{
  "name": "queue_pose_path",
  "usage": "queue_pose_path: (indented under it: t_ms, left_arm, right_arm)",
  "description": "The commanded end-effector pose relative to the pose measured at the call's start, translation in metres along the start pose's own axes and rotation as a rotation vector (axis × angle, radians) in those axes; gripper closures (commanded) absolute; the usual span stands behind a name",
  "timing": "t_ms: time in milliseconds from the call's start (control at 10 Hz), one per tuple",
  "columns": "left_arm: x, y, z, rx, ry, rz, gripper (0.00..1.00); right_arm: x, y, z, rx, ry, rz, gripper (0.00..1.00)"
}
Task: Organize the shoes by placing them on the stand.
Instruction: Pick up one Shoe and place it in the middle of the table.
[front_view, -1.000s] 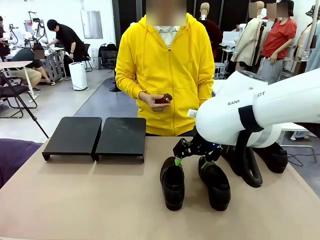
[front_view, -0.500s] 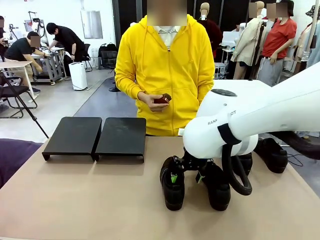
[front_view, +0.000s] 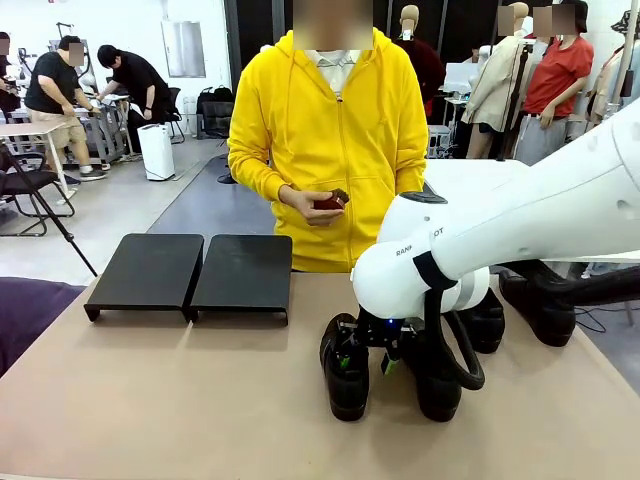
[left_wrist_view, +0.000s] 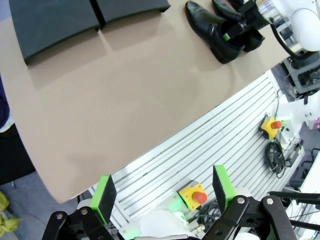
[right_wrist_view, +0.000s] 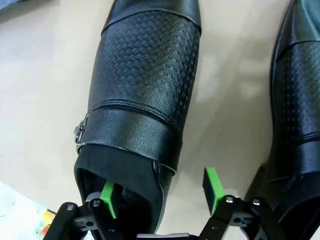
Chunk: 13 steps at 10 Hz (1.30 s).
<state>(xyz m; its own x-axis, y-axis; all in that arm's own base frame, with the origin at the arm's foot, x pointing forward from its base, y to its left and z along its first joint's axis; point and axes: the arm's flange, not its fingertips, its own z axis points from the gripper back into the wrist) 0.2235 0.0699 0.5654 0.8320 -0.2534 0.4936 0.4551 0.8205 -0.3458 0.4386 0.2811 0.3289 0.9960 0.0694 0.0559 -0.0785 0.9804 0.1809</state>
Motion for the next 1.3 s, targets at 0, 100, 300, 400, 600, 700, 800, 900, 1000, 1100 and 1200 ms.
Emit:
queue_pose_path:
  t_ms: [0,100,300,400,600,700,800,900,1000,1100,1200]
  left_arm:
    - [-0.001,0.001,0.002,-0.012,-0.003,-0.012,0.0]
    - [-0.001,0.001,0.002,-0.012,-0.003,-0.012,0.0]
    - [-0.001,0.001,0.002,-0.012,-0.003,-0.012,0.0]
    - [-0.001,0.001,0.002,-0.012,-0.003,-0.012,0.0]
    - [-0.001,0.001,0.002,-0.012,-0.003,-0.012,0.0]
    - [-0.001,0.001,0.002,-0.012,-0.003,-0.012,0.0]
    - [-0.001,0.001,0.002,-0.012,-0.003,-0.012,0.0]
    - [-0.001,0.001,0.002,-0.012,-0.003,-0.012,0.0]
    - [-0.001,0.001,0.002,-0.012,-0.003,-0.012,0.0]
    - [-0.001,0.001,0.002,-0.012,-0.003,-0.012,0.0]
    - [-0.001,0.001,0.002,-0.012,-0.003,-0.012,0.0]
  right_arm:
    - [0.005,0.011,0.003,-0.04,-0.002,-0.022,1.0]
    - [0.006,0.01,0.003,-0.038,0.006,-0.023,1.0]
    - [0.006,0.009,0.003,-0.04,0.021,-0.031,1.0]
    - [0.003,0.011,0.006,-0.037,0.017,-0.025,1.0]
    - [0.0,0.016,0.017,-0.05,0.011,-0.016,1.0]
    - [-0.002,0.02,0.021,-0.065,0.021,-0.017,1.0]
    - [-0.006,0.027,0.027,-0.073,0.034,-0.016,1.0]
    - [-0.016,0.036,0.04,-0.093,0.019,-0.022,1.0]
    - [-0.035,0.044,0.056,-0.09,0.013,-0.032,1.0]
    - [-0.059,0.051,0.067,-0.06,0.027,-0.068,1.0]
    - [-0.082,0.063,0.071,-0.059,-0.002,-0.144,1.0]
